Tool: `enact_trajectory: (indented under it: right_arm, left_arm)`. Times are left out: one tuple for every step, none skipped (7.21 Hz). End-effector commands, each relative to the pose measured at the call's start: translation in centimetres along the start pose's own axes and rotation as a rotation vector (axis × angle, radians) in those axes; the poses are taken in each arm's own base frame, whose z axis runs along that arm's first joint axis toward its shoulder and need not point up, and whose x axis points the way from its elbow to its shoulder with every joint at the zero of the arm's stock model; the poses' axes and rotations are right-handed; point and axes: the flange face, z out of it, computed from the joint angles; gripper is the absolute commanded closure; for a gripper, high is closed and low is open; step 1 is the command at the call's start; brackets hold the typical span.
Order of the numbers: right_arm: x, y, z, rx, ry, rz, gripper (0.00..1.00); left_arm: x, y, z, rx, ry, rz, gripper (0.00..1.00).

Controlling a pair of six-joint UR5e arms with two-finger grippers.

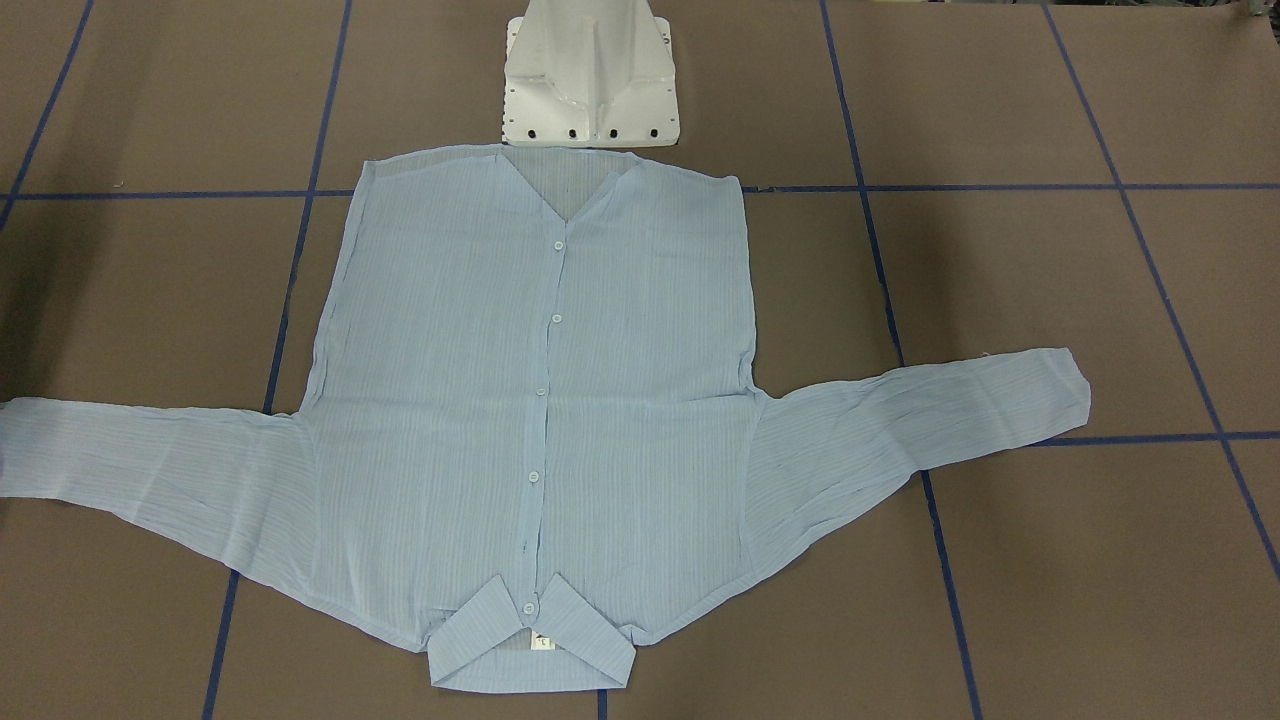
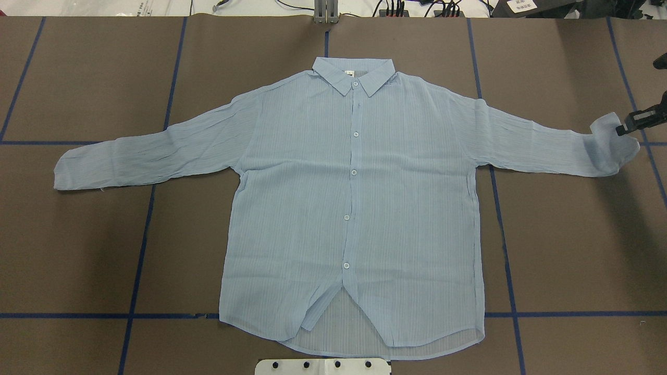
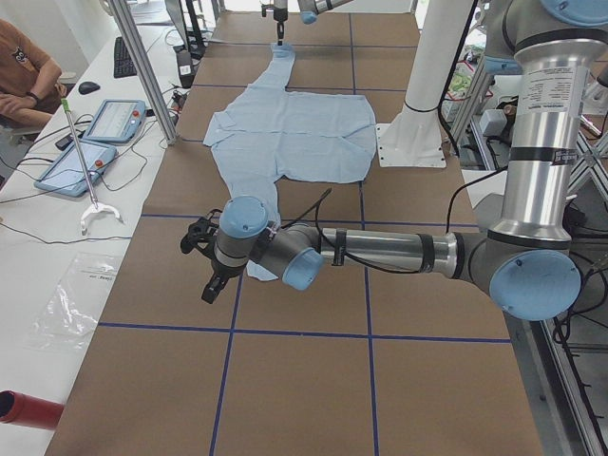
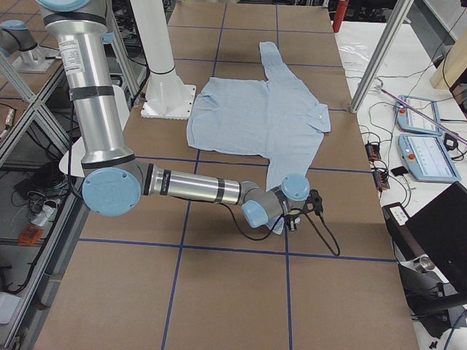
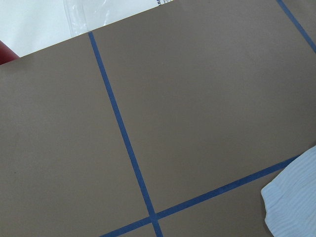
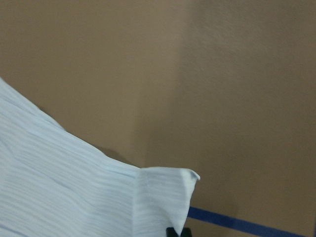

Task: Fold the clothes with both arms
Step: 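Lower the right gripper to the cuff of the sleeve nearest it and grasp, then carry the sleeve with the right gripper across the shirt toward the collar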

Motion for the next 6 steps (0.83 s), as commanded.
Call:
enact_trajectory:
  right_arm:
    - [-8.5,-4.1,-4.8,0.057,-0.141,0.04,1.0]
    - [-14.2,-5.4,-6.7,0.075,-0.193,0.094,1.0]
    - [-22.1,-7.3,-7.6,0.071,-0.255,0.154,1.0]
    - [-29.5,-9.9,-7.2,0.065,-0.298,0.176,1.0]
    - [-35.1,-11.0,-6.4,0.09,-0.31,0.132,1.0]
    - [-40.8,-12.4,-7.0,0.115,-0.337,0.085,1.0]
  left_arm:
    - [-0.3,0.3,0.3,-0.007,0.0,-0.004,0.0]
    - [-0.9,0.7,0.9,-0.022,0.001,-0.012,0.01]
    - [-1.3,1.1,1.4,-0.03,0.0,-0.019,0.01]
    - [-1.4,1.3,1.5,-0.031,0.0,-0.02,0.01]
    - [-1.8,1.9,1.9,-0.042,0.0,-0.029,0.0]
    - [-2.3,2.3,2.2,-0.049,-0.001,-0.037,0.01]
